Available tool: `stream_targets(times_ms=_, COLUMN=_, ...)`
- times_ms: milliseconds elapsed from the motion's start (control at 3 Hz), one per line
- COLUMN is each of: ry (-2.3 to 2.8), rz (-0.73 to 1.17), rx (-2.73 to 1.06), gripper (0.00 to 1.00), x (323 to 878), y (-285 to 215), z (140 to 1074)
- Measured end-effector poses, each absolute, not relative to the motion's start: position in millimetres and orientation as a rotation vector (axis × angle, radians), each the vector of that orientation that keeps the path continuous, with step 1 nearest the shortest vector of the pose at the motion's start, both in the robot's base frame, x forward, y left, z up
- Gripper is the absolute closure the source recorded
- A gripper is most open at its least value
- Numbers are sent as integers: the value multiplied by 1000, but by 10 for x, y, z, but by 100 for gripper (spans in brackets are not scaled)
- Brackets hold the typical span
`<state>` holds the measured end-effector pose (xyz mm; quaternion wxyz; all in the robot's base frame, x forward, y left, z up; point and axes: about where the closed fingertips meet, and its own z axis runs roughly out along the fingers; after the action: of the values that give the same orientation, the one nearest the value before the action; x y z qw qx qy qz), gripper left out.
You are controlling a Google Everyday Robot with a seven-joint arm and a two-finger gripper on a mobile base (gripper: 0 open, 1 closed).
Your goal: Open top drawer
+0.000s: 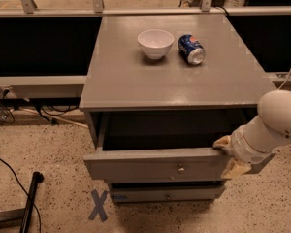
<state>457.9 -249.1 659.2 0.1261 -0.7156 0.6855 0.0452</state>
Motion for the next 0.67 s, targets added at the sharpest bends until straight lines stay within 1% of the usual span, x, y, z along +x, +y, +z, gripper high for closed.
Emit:
stream_targets(times_ms=333, ry=1998, rz=135, rx=-2091, gripper=46, x=4566, y=-2493, z=6602)
stream_targets(times_ms=667, ry=1973, rz=136, rx=-2149, gripper=60, x=4477, y=-2442, z=6721)
